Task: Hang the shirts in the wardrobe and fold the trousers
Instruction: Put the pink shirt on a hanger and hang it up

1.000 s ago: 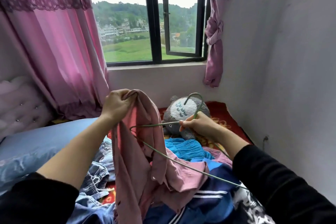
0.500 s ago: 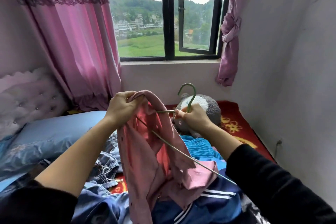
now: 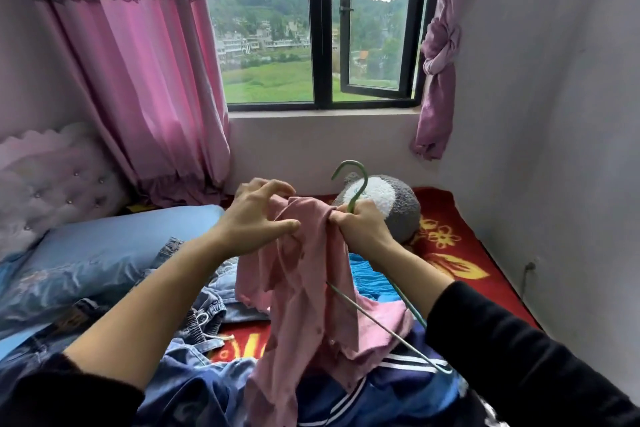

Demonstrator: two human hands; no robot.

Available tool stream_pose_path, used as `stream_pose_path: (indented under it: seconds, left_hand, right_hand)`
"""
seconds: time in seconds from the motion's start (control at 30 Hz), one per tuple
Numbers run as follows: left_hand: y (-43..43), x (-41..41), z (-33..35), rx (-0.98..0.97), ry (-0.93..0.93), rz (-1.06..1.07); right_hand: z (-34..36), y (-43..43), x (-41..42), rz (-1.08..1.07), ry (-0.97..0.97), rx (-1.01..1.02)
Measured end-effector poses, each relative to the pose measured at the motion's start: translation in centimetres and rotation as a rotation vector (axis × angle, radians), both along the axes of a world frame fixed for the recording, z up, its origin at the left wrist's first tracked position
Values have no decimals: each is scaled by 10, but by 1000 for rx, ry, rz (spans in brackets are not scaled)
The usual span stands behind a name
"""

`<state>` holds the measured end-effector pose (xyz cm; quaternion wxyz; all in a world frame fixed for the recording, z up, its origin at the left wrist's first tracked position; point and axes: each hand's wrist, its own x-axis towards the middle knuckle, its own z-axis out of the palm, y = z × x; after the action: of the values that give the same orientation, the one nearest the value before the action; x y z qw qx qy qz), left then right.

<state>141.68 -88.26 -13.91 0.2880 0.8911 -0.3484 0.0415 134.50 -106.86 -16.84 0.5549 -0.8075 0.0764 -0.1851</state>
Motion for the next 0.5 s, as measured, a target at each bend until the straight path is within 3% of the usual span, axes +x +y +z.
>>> stream_pose_path:
  seconds: [0.1,0.23,0.3,0.37,0.43,0.5]
  left_hand:
    - [-9,2,-7,260,-199,-14]
    - [-11,2,-9,387,-129,-131]
    - [-5,1,-12,369,-85,-203]
    - [0,-1,-13,326,-94,-245]
    - [2,-6,-10,301,-106,-268]
    - [0,-11,-5,275,-124,-297]
  right_hand:
    - [1,11,-10,114,54,105]
    - [4,13,-25,422,296,518]
    - [0,-4,-24,474,341,607]
    - [-8,-19,-19,430,346,429]
    - [-21,-29,-13,390,370,79]
    - [-40,-26,-6,477,455,-143]
